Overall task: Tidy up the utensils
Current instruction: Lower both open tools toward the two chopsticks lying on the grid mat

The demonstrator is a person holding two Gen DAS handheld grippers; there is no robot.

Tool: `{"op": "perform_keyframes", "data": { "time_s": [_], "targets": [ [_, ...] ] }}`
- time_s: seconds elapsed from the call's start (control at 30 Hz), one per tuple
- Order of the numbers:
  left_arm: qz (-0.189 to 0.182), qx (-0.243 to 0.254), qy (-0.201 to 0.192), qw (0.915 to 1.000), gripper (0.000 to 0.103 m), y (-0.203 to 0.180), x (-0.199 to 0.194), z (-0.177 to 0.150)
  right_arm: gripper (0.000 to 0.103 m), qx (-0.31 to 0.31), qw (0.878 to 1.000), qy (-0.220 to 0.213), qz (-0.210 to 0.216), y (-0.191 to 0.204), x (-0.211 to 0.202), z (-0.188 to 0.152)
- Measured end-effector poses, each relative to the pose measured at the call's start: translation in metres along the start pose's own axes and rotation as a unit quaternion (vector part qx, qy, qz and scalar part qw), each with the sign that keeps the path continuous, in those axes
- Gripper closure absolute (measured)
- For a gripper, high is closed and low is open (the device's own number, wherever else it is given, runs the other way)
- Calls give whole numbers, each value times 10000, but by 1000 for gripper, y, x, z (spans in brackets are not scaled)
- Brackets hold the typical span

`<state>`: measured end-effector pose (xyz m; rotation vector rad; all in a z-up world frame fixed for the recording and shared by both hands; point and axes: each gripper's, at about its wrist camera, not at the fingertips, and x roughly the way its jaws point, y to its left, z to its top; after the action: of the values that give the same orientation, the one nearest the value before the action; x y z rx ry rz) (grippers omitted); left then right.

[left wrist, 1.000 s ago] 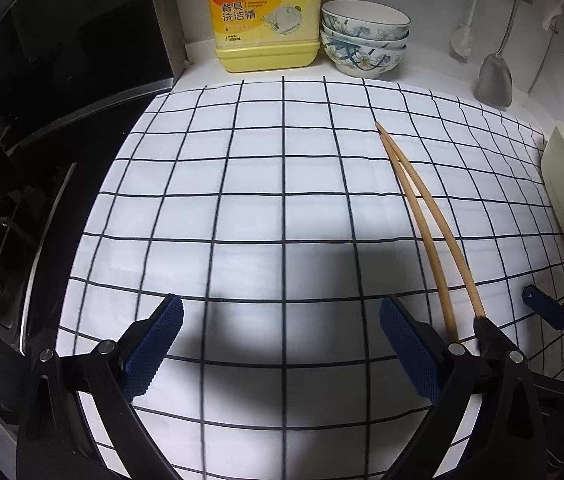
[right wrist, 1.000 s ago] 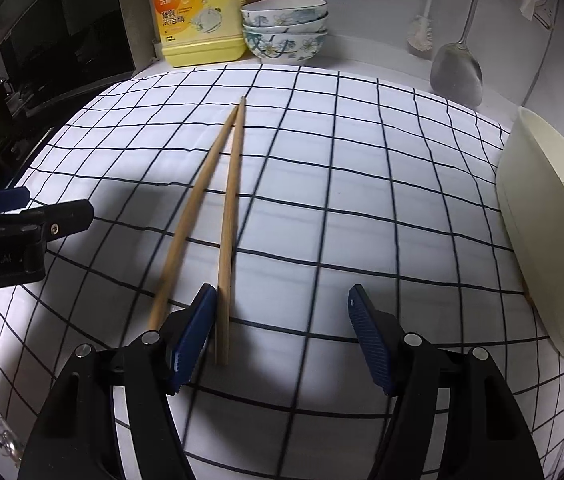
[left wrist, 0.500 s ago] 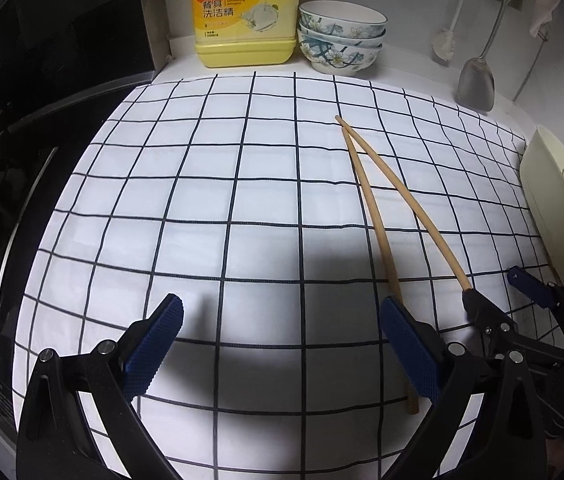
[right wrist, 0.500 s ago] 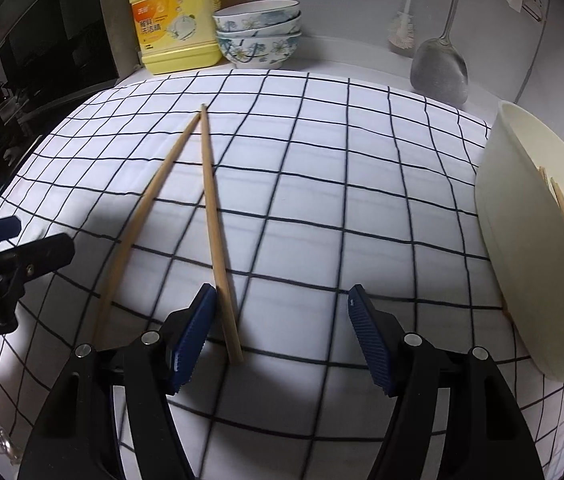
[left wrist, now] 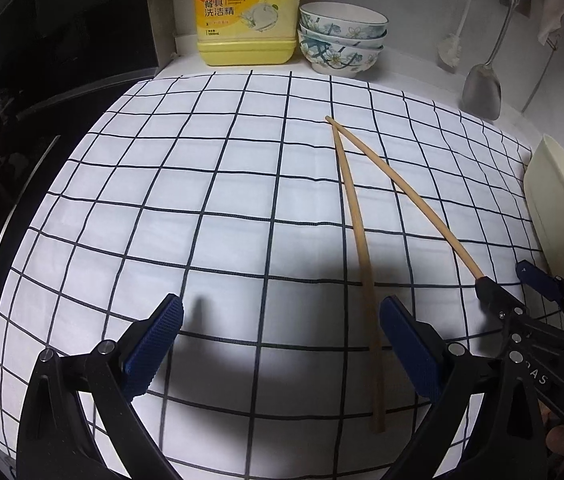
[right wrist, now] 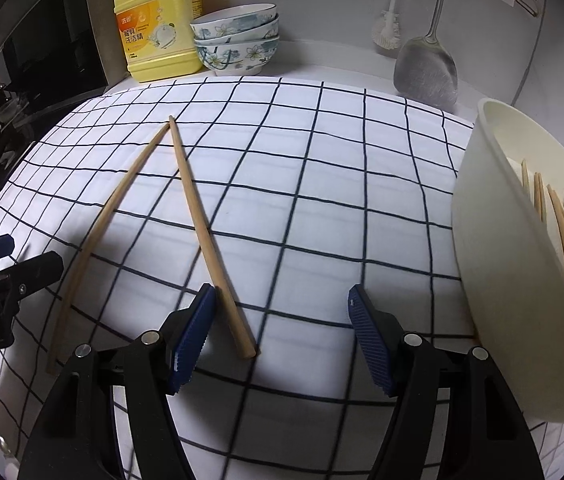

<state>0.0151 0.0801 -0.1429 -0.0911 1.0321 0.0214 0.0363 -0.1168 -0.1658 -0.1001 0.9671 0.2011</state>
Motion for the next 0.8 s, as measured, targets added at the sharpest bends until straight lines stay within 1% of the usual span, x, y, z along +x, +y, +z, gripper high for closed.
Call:
{"op": "perform_keyframes", "data": {
  "time_s": [0.07, 0.2, 0.3, 0.43, 0.6, 0.8],
  "targets": [
    [4, -19, 22, 10000, 6, -5, 3, 1, 38, -34, 10000, -16, -2, -3, 1, 1],
    [27, -57, 7, 10000, 6, -13, 6, 0, 38, -44, 9998, -53, -162, -10, 1, 4],
    [127, -76, 40, 9999, 6, -18, 11, 2, 38, 46, 9995, -210, 220, -16, -2, 6],
    [199, -180, 66, 9996, 6, -17, 17, 4, 38, -186, 9995, -194, 187, -12, 1, 9],
    [265, -336, 65, 9991, 6, -15, 20, 7, 38, -302, 9988, -184, 342, -8, 6, 15],
    [484, -296, 81, 9984, 6, -17, 28, 12, 38, -432, 9978, -169, 468, -5, 15, 25]
  ]
}}
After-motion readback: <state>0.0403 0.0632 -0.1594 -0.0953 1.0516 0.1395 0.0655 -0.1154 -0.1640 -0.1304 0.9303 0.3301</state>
